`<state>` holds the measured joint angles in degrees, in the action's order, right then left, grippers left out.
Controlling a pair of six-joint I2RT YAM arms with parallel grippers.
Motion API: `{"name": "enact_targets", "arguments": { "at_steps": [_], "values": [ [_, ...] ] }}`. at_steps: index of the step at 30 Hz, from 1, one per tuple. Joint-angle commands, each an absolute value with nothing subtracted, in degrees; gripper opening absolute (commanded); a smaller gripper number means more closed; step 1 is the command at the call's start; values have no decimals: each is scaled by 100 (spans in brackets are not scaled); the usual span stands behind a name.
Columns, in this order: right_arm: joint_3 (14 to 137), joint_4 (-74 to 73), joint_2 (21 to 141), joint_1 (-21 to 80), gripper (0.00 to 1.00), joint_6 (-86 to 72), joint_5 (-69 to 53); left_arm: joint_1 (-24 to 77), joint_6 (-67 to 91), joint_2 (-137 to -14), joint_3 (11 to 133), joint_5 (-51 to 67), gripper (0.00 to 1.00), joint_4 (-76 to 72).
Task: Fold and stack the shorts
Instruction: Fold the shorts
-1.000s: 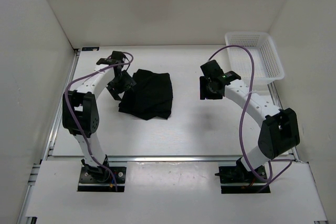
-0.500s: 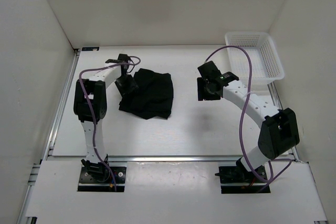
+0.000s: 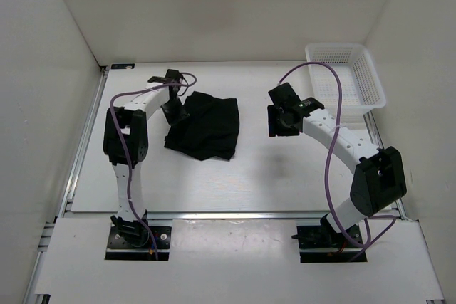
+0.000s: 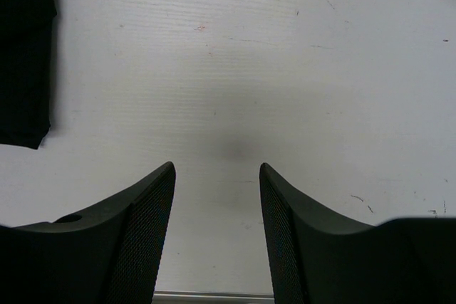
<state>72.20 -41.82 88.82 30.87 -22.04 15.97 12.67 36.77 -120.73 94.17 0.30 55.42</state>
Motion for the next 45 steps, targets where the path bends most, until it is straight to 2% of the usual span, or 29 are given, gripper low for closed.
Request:
{"name": "enact_targets", "arguments": {
  "at_steps": [1,7,14,15,17,18,22,28,30,34,40,41,45],
  "values": [
    [7313,-4175,8666,3094,56,-2180,1652,1406,3560,-11268,9922,-562,10,5878],
    [7313,-4175,8728,3094,56,-2180,1652,1599,3253,-11276,10766,-563,10,6214],
    [7313,-4175,8780,3094,56,-2180,1652,1705,2962,-12101,11952,-676,12,6793],
    [7313,-4175,8780,3094,56,-2180,1652,1635,2962,-12190,12066,-677,22,6890],
    [7313,-4175,8780,3094,56,-2180,1705,1635,3190,-12252,12007,-564,60,6795],
    [7313,-4175,8841,3094,56,-2180,1705,1513,3304,-12200,11640,-458,100,6637],
    [7313,-4175,8842,3094,58,-2127,1705,1249,3366,-11997,10734,298,100,5793],
    [7365,-4175,8895,3094,58,-2127,1705,1248,3234,-12252,10574,527,100,5590],
    [7365,-4175,8895,3094,58,-2127,1705,1248,3173,-12444,10573,580,100,5537],
    [7365,-4175,8895,3094,58,-2127,1705,1301,3041,-12743,10898,703,92,5423],
    [7365,-4228,8895,3094,58,-2127,1705,1301,2988,-12964,11109,756,92,5423],
    [7365,-4228,8895,3094,58,-2127,1705,1301,2988,-13016,11109,756,90,5423],
    [7365,-4228,8895,3146,58,-2127,1705,1301,2988,-13017,11162,703,60,5423]
  ]
}}
